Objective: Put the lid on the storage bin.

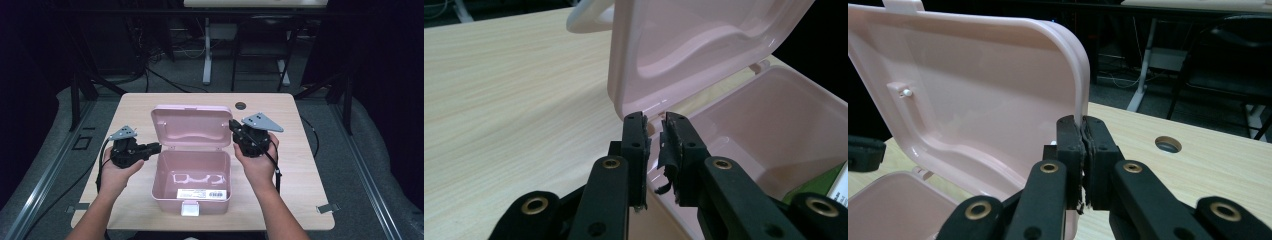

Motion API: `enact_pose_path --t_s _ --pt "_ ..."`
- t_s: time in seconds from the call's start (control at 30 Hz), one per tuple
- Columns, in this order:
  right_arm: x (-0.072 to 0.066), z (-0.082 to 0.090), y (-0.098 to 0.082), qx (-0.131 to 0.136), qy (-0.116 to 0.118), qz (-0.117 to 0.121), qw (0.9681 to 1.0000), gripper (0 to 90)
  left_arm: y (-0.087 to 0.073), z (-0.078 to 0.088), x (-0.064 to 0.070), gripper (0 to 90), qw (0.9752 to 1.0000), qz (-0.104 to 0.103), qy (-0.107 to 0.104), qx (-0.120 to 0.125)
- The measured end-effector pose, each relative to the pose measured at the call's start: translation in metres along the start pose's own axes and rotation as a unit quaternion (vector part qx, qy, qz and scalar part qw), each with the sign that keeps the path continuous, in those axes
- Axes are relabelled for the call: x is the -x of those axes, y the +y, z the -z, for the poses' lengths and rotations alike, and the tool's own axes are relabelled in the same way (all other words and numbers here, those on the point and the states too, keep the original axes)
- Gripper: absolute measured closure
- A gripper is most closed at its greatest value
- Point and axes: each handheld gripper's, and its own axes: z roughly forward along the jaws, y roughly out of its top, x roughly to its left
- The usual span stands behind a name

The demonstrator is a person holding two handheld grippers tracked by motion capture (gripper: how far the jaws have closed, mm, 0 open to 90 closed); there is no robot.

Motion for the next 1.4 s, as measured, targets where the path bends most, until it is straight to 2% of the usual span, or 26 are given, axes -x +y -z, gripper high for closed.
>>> enact_pose_path --t_s 0.13,0.23,0.3,0.4,0.73,0.87,1.0,1.1,1.27,1.33,1.4 --pt "-0.005 0.007 -0.003 0.003 -0.004 0.012 0.9999 87.0 0.003 0.005 0.002 74.0 0.9999 -0.011 0.006 0.002" --pt "-0.008 0.01 -0.004 0.003 -0.009 0.026 0.9996 87.0 0.004 0.008 0.003 73.1 0.9999 -0.009 0.008 0.004" --pt "-0.008 0.012 -0.005 0.005 -0.005 0.022 0.9997 87.1 0.004 0.01 0.003 72.6 0.9999 -0.01 0.009 0.001" --pt "-0.009 0.016 -0.006 0.004 -0.001 0.019 0.9998 87.0 0.006 0.013 0.005 71.4 0.9998 -0.011 0.013 0.013" --pt "-0.012 0.021 -0.009 0.006 -0.003 0.03 0.9995 86.8 0.015 0.03 0.012 64.7 0.9988 -0.015 0.014 0.045" --pt "-0.013 0.023 -0.011 0.006 -0.002 0.029 0.9996 86.7 0.018 0.037 0.014 63.5 0.998 -0.02 0.023 0.055" --pt "-0.013 0.024 -0.011 0.005 0.0 0.029 0.9996 86.6 0.022 0.04 0.016 63.8 0.9967 -0.016 0.026 0.075" --pt "-0.013 0.026 -0.012 0.003 0.004 0.028 0.9996 86.3 0.026 0.042 0.02 65.9 0.9963 -0.026 0.021 0.08" --pt "-0.014 0.028 -0.013 0.003 0.004 0.024 0.9997 85.8 0.03 0.044 0.023 69.6 0.9949 -0.037 0.034 0.087" --pt "-0.015 0.029 -0.014 0.003 0.004 0.026 0.9996 85.7 0.032 0.045 0.026 70.2 0.9941 -0.04 0.046 0.089" --pt "-0.016 0.029 -0.015 0.003 0.003 0.028 0.9996 85.5 0.034 0.046 0.026 70.1 0.9938 -0.043 0.047 0.091"
